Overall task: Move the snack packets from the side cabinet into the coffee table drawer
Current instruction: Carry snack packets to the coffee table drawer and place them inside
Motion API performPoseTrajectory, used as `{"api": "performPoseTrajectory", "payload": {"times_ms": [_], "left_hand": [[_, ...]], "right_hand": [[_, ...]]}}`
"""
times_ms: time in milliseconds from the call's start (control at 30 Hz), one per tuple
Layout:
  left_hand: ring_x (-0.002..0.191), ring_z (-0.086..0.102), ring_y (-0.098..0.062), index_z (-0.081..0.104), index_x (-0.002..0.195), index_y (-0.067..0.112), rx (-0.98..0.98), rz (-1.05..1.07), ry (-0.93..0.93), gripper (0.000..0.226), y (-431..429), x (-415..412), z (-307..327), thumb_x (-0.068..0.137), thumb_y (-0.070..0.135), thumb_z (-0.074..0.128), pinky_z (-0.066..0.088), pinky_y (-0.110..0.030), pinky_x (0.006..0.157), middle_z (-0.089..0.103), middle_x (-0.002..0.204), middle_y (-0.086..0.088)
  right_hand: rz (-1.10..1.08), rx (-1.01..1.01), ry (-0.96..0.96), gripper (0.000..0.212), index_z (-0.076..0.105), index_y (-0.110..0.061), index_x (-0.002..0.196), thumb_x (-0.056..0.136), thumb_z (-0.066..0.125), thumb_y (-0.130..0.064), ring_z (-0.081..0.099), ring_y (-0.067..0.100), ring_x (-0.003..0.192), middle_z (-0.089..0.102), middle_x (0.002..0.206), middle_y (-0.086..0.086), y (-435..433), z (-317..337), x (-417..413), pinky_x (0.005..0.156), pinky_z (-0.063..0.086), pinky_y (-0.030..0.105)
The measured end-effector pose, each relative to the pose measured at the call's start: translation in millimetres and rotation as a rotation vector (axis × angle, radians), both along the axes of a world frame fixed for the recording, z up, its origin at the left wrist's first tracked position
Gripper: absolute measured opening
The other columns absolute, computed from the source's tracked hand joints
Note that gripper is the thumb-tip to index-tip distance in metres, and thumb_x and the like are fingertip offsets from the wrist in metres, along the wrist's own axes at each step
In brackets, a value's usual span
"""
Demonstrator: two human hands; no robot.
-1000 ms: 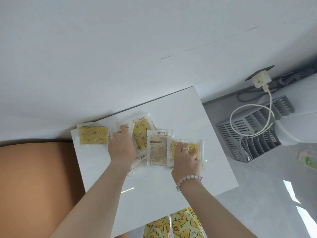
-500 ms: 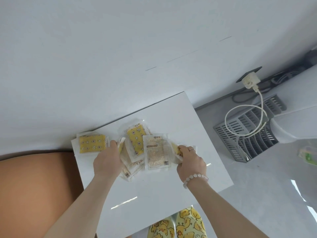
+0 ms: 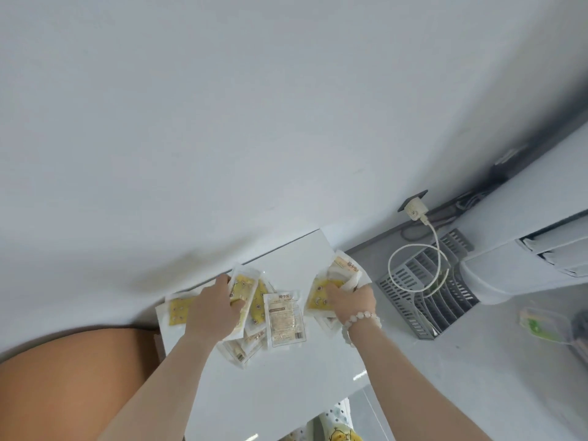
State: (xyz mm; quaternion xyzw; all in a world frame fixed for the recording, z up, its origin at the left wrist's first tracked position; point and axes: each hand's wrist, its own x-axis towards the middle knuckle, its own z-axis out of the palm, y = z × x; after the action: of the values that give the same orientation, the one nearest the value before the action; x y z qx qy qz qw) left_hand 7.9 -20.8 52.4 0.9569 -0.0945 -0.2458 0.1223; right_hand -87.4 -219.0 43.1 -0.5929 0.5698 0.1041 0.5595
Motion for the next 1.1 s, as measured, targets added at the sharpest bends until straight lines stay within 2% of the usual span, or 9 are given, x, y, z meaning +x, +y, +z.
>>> {"api": "performPoseTrajectory", "payload": {"times_ms": [200, 333, 400, 500, 567, 633, 767, 833, 1100], "left_hand": [[0.073, 0.054, -0.019, 0.048, 0.099, 0.012, -0.274, 0.185, 0.079, 0.023, -17.3, 1.2, 69.0, 0.088, 0.026, 0.062, 0.04, -0.028, 0.061, 0.059, 0.084, -0.001], [0.079, 0.064, -0.018, 0.06, 0.098, 0.013, -0.57, 0.381, 0.335, 0.019, -32.4, 11.6, 116.0, 0.083, 0.015, 0.071, 0.048, -0.026, 0.062, 0.068, 0.094, -0.004], [0.078, 0.067, -0.018, 0.062, 0.103, 0.009, -0.592, 0.336, 0.409, 0.027, -41.1, 13.7, 135.8, 0.081, 0.016, 0.074, 0.049, -0.025, 0.059, 0.069, 0.094, -0.005], [0.077, 0.068, -0.018, 0.063, 0.108, 0.005, -0.604, 0.237, 0.443, 0.03, -61.3, 12.8, 160.6, 0.081, 0.014, 0.074, 0.05, -0.025, 0.058, 0.07, 0.093, -0.007], [0.077, 0.068, -0.018, 0.064, 0.108, 0.003, -0.611, 0.153, 0.471, 0.029, -81.0, 7.3, 172.6, 0.082, 0.013, 0.073, 0.05, -0.025, 0.059, 0.071, 0.094, -0.008], [0.078, 0.068, -0.019, 0.064, 0.109, 0.003, -0.62, 0.073, 0.5, 0.03, -104.6, -1.6, 181.8, 0.083, 0.013, 0.072, 0.051, -0.025, 0.061, 0.071, 0.096, -0.009], [0.089, 0.069, -0.026, 0.066, 0.107, 0.005, -0.63, -0.087, 0.573, 0.025, -158.5, -34.4, 196.7, 0.084, 0.012, 0.07, 0.055, -0.034, 0.078, 0.072, 0.101, -0.011], [0.094, 0.068, -0.028, 0.066, 0.108, 0.006, -0.629, -0.176, 0.607, 0.024, -186.6, -58.0, 203.0, 0.085, 0.011, 0.069, 0.054, -0.036, 0.085, 0.071, 0.105, -0.013], [0.086, 0.07, -0.026, 0.063, 0.111, 0.003, -0.611, -0.442, 0.769, 0.03, -283.5, -192.3, 217.4, 0.083, 0.009, 0.07, 0.058, -0.036, 0.074, 0.071, 0.102, -0.014]], "right_hand": [[-0.04, 0.026, -0.097, 0.025, 0.045, -0.005, 0.097, 0.083, 0.061, -0.018, 0.044, 0.013, 0.059, 0.045, 0.072, 0.002, -13.3, 63.7, 18.7, 0.051, 0.037, 0.023], [-0.099, 0.131, -0.207, 0.035, 0.055, -0.001, 0.11, 0.079, 0.066, -0.012, 0.065, 0.029, 0.092, 0.065, 0.104, 0.014, -12.2, 109.9, 12.8, 0.086, 0.053, 0.036], [-0.125, 0.15, -0.253, 0.033, 0.054, -0.003, 0.11, 0.081, 0.067, -0.013, 0.065, 0.027, 0.09, 0.065, 0.11, 0.015, -16.3, 131.0, 0.4, 0.072, 0.057, 0.035], [-0.22, 0.16, -0.342, 0.021, 0.055, -0.005, 0.103, 0.085, 0.064, -0.014, 0.058, 0.018, 0.07, 0.063, 0.093, 0.009, -29.7, 155.9, -21.6, 0.043, 0.046, 0.017], [-0.312, 0.165, -0.42, 0.028, 0.058, -0.002, 0.107, 0.083, 0.067, -0.013, 0.064, 0.023, 0.079, 0.066, 0.092, 0.01, -41.2, 167.5, -39.8, 0.068, 0.057, 0.024], [-0.394, 0.17, -0.483, 0.038, 0.058, -0.007, 0.115, 0.08, 0.071, -0.017, 0.067, 0.028, 0.092, 0.069, 0.1, 0.012, -54.3, 179.0, -61.7, 0.087, 0.055, 0.042], [-0.515, 0.158, -0.629, 0.023, 0.062, -0.011, 0.103, 0.082, 0.071, -0.011, 0.069, 0.025, 0.079, 0.071, 0.094, 0.011, -82.7, 198.6, -113.9, 0.072, 0.058, 0.04], [-0.58, 0.133, -0.659, 0.026, 0.062, -0.01, 0.104, 0.08, 0.073, -0.008, 0.069, 0.027, 0.083, 0.071, 0.097, 0.012, -97.3, 206.7, -144.2, 0.075, 0.057, 0.043], [-0.882, -0.001, -0.659, 0.033, 0.061, -0.011, 0.107, 0.078, 0.075, -0.01, 0.068, 0.027, 0.085, 0.07, 0.099, 0.012, -131.0, 216.6, -310.9, 0.076, 0.057, 0.042]]}}
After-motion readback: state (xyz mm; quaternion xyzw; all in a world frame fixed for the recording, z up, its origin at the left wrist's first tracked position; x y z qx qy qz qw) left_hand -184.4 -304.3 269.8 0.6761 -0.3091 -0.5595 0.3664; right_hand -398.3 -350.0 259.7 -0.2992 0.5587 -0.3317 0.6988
